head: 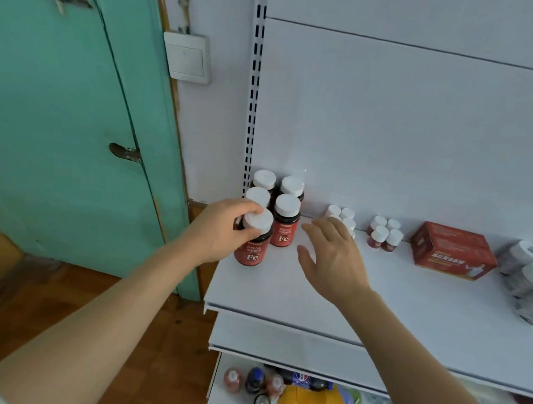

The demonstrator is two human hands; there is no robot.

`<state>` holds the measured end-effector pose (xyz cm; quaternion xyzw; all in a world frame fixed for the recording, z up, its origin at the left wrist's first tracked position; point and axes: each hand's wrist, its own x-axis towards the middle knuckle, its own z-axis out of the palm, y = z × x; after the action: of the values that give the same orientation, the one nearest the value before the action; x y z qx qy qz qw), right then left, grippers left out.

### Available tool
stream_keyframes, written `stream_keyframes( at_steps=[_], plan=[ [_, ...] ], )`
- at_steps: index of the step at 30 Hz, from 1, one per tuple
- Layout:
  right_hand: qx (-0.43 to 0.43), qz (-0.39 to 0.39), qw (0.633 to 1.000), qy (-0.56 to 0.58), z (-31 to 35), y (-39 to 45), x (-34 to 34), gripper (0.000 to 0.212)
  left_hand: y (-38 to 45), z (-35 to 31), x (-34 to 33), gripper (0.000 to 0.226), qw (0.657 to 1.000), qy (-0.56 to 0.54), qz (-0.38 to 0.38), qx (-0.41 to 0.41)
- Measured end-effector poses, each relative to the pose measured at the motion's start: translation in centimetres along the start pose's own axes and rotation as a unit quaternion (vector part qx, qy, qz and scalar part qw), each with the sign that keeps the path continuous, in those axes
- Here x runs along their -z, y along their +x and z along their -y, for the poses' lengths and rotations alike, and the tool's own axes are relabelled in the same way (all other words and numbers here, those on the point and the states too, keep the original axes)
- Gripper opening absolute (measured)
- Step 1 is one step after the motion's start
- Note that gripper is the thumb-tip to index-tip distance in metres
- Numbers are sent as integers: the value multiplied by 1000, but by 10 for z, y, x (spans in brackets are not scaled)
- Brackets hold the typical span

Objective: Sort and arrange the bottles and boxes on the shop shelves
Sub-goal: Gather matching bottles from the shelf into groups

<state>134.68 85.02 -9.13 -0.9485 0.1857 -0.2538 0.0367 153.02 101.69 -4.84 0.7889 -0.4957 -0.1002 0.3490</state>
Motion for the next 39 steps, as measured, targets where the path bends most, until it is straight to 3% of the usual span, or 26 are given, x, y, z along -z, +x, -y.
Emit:
stream_keyframes(
  at_steps=[9, 16, 28, 33, 35, 39],
  plan=[
    [-46, 13, 999, -21, 17, -9, -1, 40, 10, 26, -10, 46, 998, 39, 26, -30],
    [-57, 12, 998, -8, 17, -1, -7, 38, 7, 31, -15, 42, 994, 70, -15, -88],
    [-64, 35, 997, 0, 21, 20, -7, 42, 9, 31, -15, 49, 994, 70, -14, -88],
    [-79, 62, 995, -5, 20, 31, 2, 53, 24, 28, 1, 54, 992, 85, -71, -58],
    [-86, 96, 992, -1, 20, 39, 6, 65, 39, 27, 8, 53, 991, 120, -51, -23],
    [-105, 183, 978, -10, 15, 59, 8, 90, 67, 27, 16, 60, 974, 212, 81, 2]
  ],
)
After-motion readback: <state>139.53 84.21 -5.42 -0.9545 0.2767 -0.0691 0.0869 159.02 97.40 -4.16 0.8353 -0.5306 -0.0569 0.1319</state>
